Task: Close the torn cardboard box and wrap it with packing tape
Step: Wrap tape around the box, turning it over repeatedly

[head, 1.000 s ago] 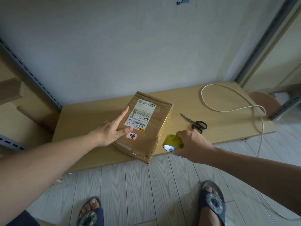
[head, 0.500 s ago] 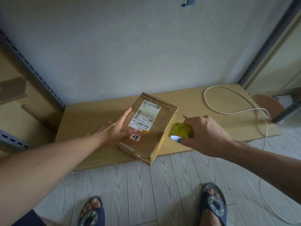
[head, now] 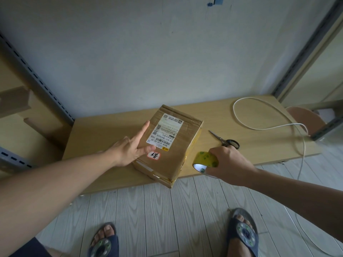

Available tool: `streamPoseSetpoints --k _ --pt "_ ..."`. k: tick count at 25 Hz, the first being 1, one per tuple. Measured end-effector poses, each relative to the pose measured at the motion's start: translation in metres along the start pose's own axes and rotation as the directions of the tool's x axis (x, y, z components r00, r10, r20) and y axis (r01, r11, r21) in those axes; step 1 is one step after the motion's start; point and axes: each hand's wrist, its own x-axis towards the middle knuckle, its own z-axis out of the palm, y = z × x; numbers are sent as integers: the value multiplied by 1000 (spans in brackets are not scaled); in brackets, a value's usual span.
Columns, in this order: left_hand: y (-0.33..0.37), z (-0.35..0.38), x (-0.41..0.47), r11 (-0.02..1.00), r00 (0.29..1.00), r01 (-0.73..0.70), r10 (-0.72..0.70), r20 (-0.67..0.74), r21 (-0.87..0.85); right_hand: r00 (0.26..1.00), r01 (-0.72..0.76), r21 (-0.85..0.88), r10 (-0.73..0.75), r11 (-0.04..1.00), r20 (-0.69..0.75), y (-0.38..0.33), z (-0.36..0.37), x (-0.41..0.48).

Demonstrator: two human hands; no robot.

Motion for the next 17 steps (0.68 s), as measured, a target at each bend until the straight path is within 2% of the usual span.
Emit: streamPoseSetpoints --k 3,6,7,9,10,12,14,17 --pt "3 -1 -1 999 999 6 -8 43 53 1000 -13 -19 14 1000 25 7 11 5" --pt "14 -6 1 938 996 -24 54 -78 345 997 -10 -32 12 999 73 10 21 11" --pt "29 -4 0 920 991 -60 102 -87 387 996 -13 -34 16 999 87 10 23 13" --pt "67 14 -4 922 991 -130 131 23 365 995 -27 -28 30 999 99 9 23 17" --pt "84 25 -7 927 992 -120 99 79 354 994 -29 -30 32 999 106 8 22 18" --pt "100 41 -7 937 995 -44 10 101 346 993 -19 -39 24 999 118 3 20 20" --pt "107 35 -3 974 991 2 -33 133 226 996 -22 -15 23 1000 87 -1 17 21" --pt "107 17 0 999 982 1 -8 190 40 999 -36 38 34 999 42 -6 7 24"
